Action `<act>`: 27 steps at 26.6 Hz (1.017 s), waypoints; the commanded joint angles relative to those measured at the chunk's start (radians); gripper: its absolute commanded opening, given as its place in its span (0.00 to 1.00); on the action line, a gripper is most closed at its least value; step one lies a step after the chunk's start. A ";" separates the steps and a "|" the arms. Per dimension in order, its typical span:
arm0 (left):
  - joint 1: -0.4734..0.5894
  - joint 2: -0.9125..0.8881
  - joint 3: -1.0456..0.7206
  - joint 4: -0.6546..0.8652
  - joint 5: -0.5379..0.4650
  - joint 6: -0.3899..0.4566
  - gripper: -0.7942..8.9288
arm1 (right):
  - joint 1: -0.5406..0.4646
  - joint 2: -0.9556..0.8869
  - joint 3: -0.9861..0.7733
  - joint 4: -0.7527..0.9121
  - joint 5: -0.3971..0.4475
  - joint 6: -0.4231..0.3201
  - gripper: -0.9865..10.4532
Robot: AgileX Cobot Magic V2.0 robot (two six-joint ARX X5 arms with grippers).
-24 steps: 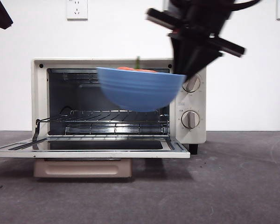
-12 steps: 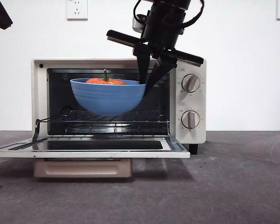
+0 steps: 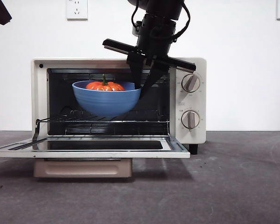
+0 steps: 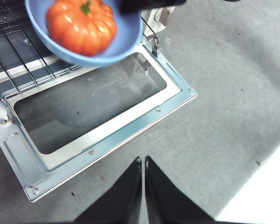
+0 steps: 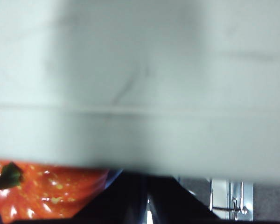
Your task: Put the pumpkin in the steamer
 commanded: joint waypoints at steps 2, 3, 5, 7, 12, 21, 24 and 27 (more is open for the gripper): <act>-0.005 -0.001 0.006 0.006 0.001 0.006 0.10 | 0.006 0.027 0.024 0.008 0.019 0.036 0.09; -0.005 -0.001 0.006 0.007 0.002 0.006 0.10 | 0.005 0.030 0.024 0.008 0.025 0.040 0.09; -0.005 -0.002 0.006 0.006 0.001 0.006 0.10 | 0.004 0.036 0.024 0.009 0.026 0.046 0.09; -0.005 -0.002 0.006 0.005 0.001 0.006 0.10 | 0.003 0.041 0.024 0.010 0.037 0.047 0.09; -0.005 -0.002 0.006 0.003 0.001 0.006 0.10 | 0.002 0.050 0.024 0.008 0.056 0.052 0.09; -0.005 -0.002 0.006 0.003 0.001 0.006 0.10 | 0.003 0.050 0.024 0.009 0.067 0.053 0.26; -0.005 -0.002 0.006 0.002 0.001 0.006 0.10 | 0.005 0.049 0.024 0.009 0.067 0.053 0.26; -0.005 -0.002 0.006 -0.002 0.001 0.006 0.10 | 0.005 0.045 0.024 0.009 0.067 0.044 0.26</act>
